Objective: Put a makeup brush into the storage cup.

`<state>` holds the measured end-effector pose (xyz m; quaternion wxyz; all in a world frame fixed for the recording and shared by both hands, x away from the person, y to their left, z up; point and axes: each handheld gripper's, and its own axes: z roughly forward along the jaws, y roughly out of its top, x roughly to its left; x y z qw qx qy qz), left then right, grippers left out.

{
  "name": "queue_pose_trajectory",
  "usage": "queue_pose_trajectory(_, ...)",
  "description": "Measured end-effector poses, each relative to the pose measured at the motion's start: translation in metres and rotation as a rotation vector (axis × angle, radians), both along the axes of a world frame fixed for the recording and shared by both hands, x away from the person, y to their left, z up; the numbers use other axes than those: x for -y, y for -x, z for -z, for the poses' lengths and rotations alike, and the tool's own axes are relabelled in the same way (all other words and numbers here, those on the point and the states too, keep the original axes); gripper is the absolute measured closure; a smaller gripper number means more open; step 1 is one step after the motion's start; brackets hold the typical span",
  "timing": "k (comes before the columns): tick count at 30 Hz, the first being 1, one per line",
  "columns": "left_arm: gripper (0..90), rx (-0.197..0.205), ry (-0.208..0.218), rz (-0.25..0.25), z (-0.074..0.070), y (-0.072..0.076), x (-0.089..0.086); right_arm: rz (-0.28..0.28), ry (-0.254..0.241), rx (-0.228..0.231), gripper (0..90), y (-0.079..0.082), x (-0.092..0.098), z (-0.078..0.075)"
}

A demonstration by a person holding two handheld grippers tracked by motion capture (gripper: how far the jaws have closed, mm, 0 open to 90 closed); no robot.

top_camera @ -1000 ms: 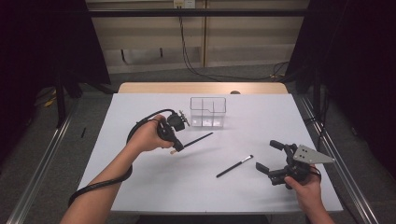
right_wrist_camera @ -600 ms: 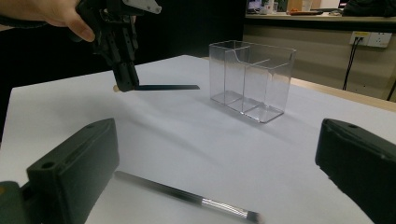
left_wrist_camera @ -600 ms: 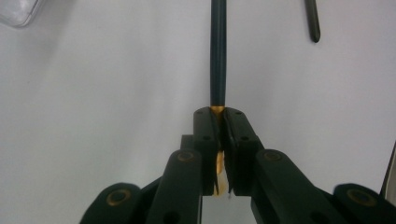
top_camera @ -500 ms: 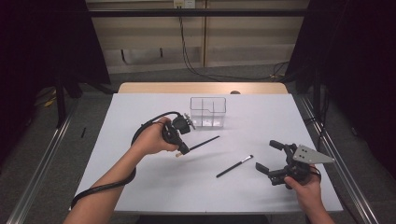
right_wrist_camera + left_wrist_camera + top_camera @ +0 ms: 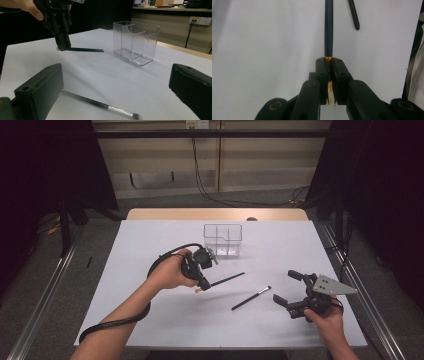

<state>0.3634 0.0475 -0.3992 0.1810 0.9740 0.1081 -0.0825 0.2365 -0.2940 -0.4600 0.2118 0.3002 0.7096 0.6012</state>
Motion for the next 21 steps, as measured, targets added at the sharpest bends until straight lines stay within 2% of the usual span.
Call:
queue_pose_trajectory(9, 84.4, 0.002, -0.004, 0.03, 0.0, 0.003, 0.003, -0.016, 0.02, -0.01, 0.0, -0.002, -0.004, 0.0)
queue_pose_trajectory(11, 84.4, 0.001, -0.003, 0.028, 0.0, 0.004, 0.004, -0.021, 0.028, -0.009, 0.0, -0.004, -0.005, 0.0)
queue_pose_trajectory(12, 84.4, -0.004, 0.012, 0.007, 0.001, 0.006, 0.005, -0.021, 0.031, -0.007, 0.0, -0.004, -0.006, -0.001)
queue_pose_trajectory(13, 84.4, 0.006, -0.011, 0.038, -0.001, 0.004, 0.005, -0.025, 0.032, -0.01, 0.0, -0.005, -0.006, -0.001)
queue_pose_trajectory(21, 84.4, -0.004, 0.001, 0.035, -0.003, 0.006, 0.009, -0.063, 0.051, -0.029, 0.0, -0.009, -0.015, -0.005)
